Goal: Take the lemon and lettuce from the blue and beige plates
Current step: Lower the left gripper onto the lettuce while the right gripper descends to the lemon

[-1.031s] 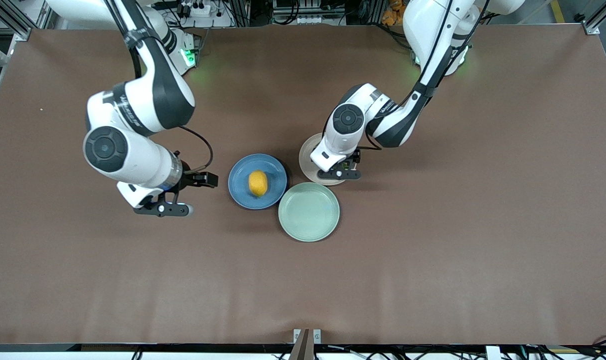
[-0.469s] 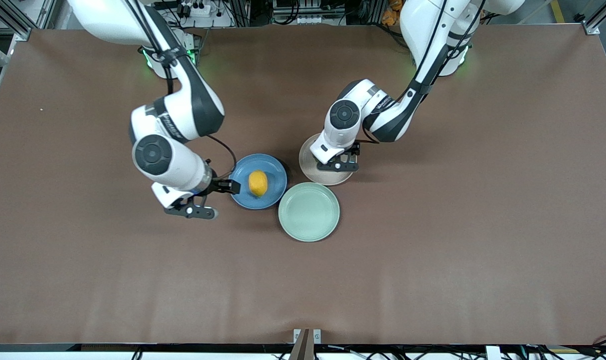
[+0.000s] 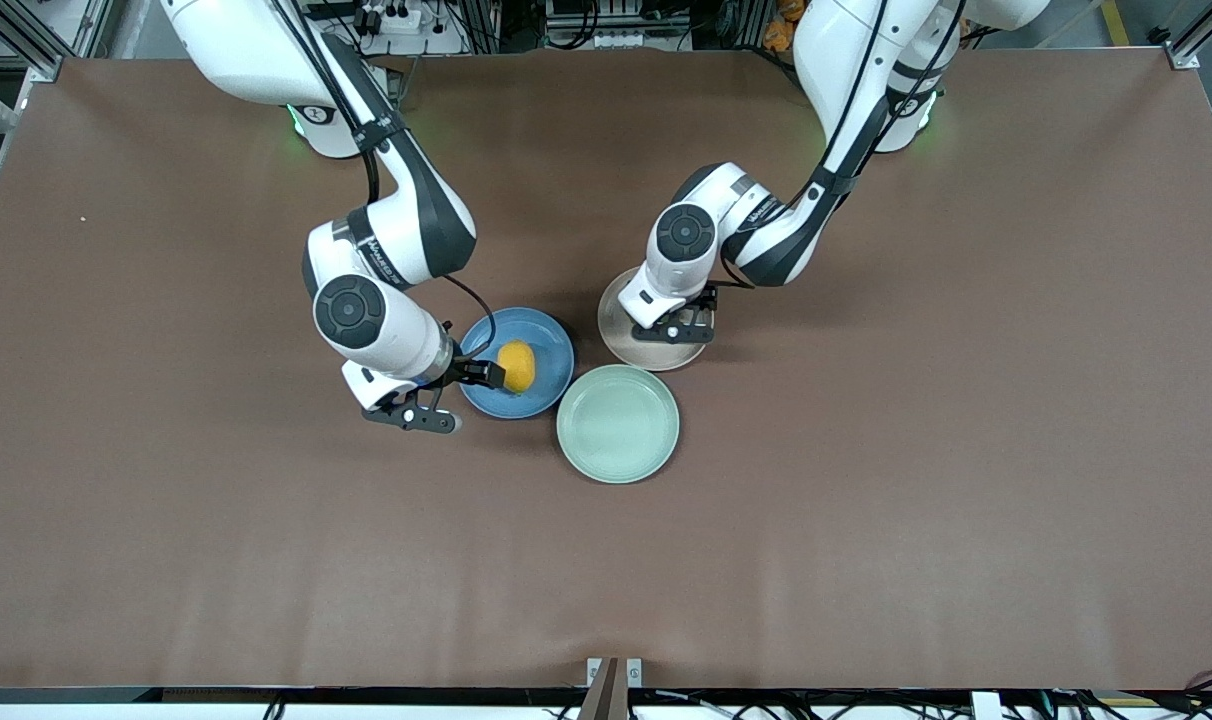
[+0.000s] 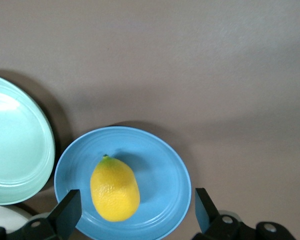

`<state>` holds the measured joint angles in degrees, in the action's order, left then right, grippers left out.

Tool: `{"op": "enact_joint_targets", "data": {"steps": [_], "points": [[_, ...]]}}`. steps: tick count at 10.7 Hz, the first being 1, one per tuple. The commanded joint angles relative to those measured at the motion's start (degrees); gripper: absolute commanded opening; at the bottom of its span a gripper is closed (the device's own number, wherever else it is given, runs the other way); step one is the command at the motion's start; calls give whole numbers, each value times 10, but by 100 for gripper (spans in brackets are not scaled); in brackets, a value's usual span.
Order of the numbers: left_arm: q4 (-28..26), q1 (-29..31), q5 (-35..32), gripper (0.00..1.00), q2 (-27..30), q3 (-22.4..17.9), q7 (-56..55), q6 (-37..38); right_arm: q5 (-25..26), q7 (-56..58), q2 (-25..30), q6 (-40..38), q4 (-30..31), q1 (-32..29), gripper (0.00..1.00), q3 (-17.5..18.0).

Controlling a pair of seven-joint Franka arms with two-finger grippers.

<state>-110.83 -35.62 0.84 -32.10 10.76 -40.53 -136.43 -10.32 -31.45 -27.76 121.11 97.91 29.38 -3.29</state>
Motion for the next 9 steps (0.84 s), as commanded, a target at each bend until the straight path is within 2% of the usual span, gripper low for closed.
{"op": "enact_joint_targets", "data": {"steps": [1,5,6,7,8,9], "points": [[1,-9,13,100,-7,-1,-10,-13,-25,-22,8,47,38,19,100,-3],[-1,-9,12,100,-10,-1,-10,-13,-25,-54,-7,100,64,52,100,-3],[0,-12,13,78,-10,-1,-21,-12,-25,-55,-10,125,80,58,100,-3],[1,-22,9,46,-9,-2,-69,-13,-25,-61,-11,147,95,60,100,-3],[2,-39,5,25,-9,-6,-125,-13,-25,-61,-12,156,100,66,100,-3],[5,-51,-9,10,-14,-8,-158,-13,-25,-61,-19,162,100,70,100,-3]]}}
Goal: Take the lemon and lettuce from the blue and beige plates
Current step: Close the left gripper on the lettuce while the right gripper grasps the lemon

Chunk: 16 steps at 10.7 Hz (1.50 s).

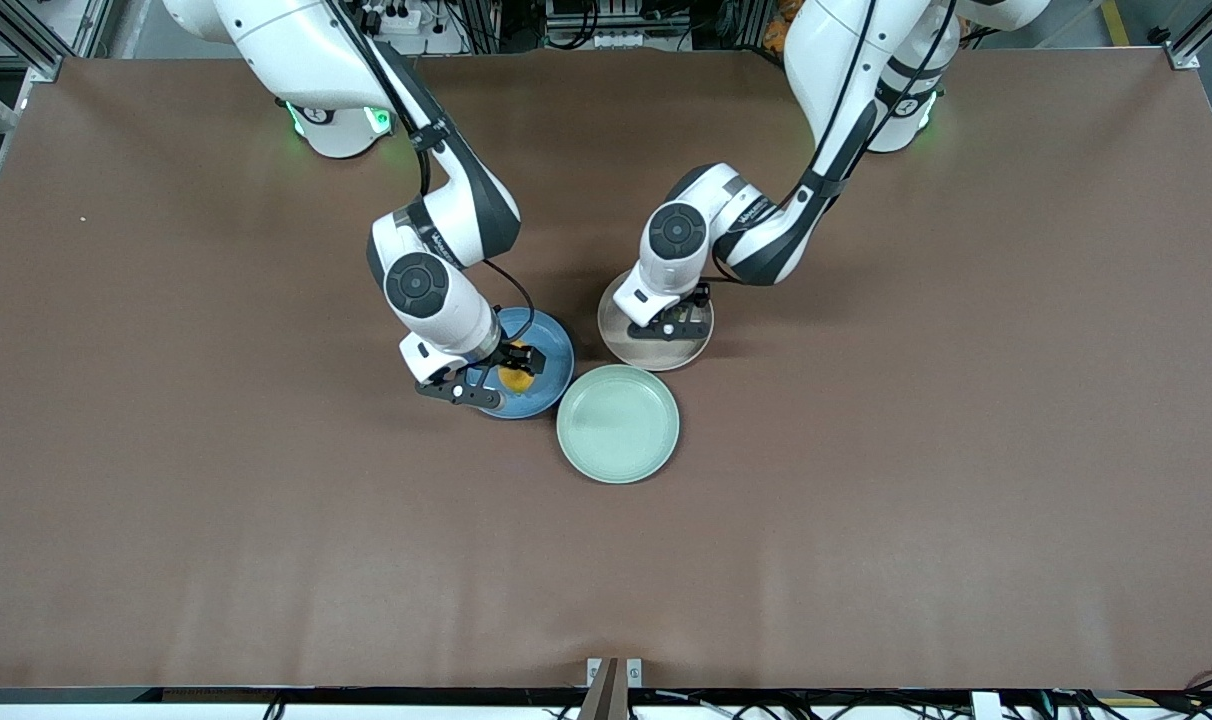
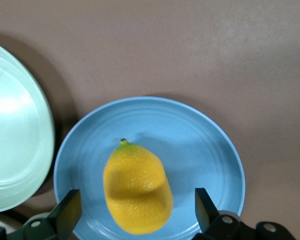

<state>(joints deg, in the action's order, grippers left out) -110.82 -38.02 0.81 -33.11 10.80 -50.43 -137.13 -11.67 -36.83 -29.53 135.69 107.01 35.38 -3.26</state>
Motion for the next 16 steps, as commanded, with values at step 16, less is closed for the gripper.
{"op": "enact_joint_targets", "data": {"steps": [16], "points": [[91,105,-36,0,96,-8,18,127,-5,-24,-63,81,15,45,72,-6]]}}
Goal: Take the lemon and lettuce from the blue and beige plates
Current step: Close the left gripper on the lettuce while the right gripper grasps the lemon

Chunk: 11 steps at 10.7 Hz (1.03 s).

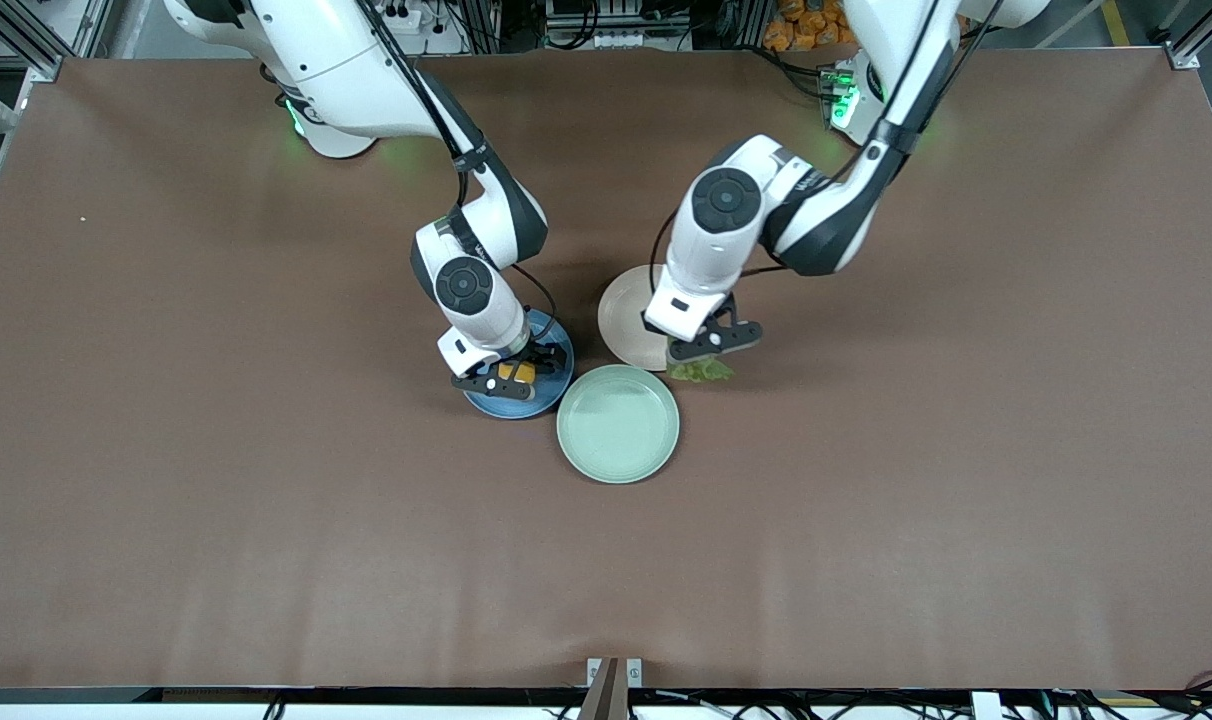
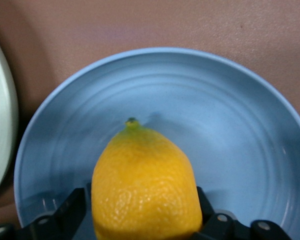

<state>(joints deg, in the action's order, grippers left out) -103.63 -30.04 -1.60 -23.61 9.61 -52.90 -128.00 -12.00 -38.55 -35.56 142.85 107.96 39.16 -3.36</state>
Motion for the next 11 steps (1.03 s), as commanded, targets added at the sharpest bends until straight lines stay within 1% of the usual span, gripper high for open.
{"op": "enact_joint_targets", "data": {"steps": [1,3,5,9,11], "points": [[19,45,-12,0,3,5,76,39,-2,-7,-3,5,4,7,61,-5],[21,72,-12,0,5,6,116,50,-2,-6,1,-12,0,0,55,-5],[21,100,-13,0,5,4,161,54,-3,-6,6,-60,-24,-7,53,-7],[24,188,-14,0,-2,4,327,66,-1,0,15,-171,-88,-38,53,-8],[27,221,-15,0,-14,3,393,66,3,8,26,-204,-103,-58,54,-8]]}}
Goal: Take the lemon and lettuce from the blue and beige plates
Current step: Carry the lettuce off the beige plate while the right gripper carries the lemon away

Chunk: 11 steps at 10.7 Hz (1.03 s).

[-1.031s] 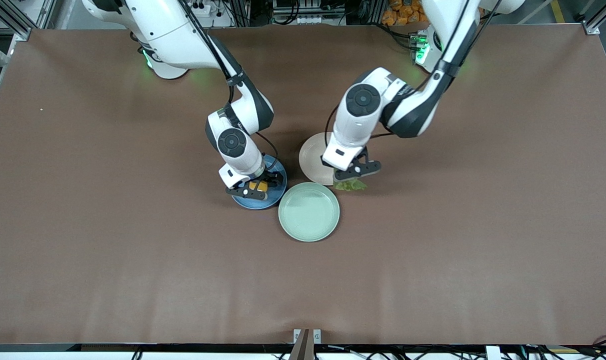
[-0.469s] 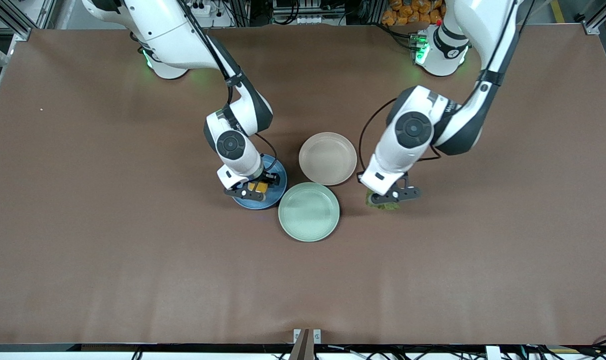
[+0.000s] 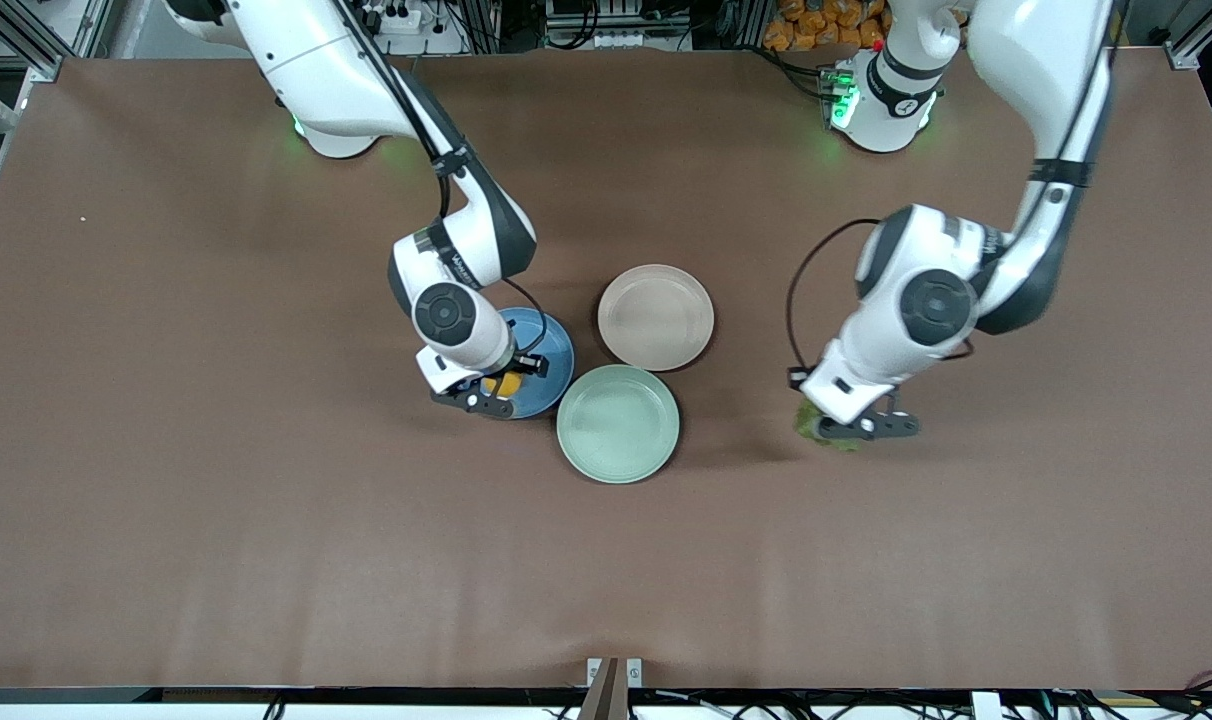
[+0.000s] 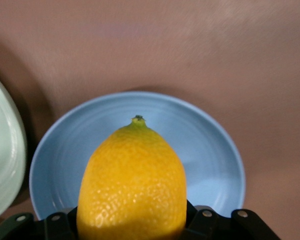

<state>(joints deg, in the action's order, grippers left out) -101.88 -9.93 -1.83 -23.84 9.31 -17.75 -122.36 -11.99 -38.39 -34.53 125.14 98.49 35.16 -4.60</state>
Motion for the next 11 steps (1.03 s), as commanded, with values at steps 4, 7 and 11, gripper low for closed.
{"op": "enact_joint_targets", "data": {"steps": [4,7,11], "points": [[24,60,-26,0,-33,5,130,10,10,71,30,-114,-59,-74,55,5],[35,61,-92,0,-70,6,138,10,21,132,34,-190,-103,-120,55,5],[28,62,-99,0,-88,6,141,10,58,234,59,-256,-124,-184,55,5]]}}
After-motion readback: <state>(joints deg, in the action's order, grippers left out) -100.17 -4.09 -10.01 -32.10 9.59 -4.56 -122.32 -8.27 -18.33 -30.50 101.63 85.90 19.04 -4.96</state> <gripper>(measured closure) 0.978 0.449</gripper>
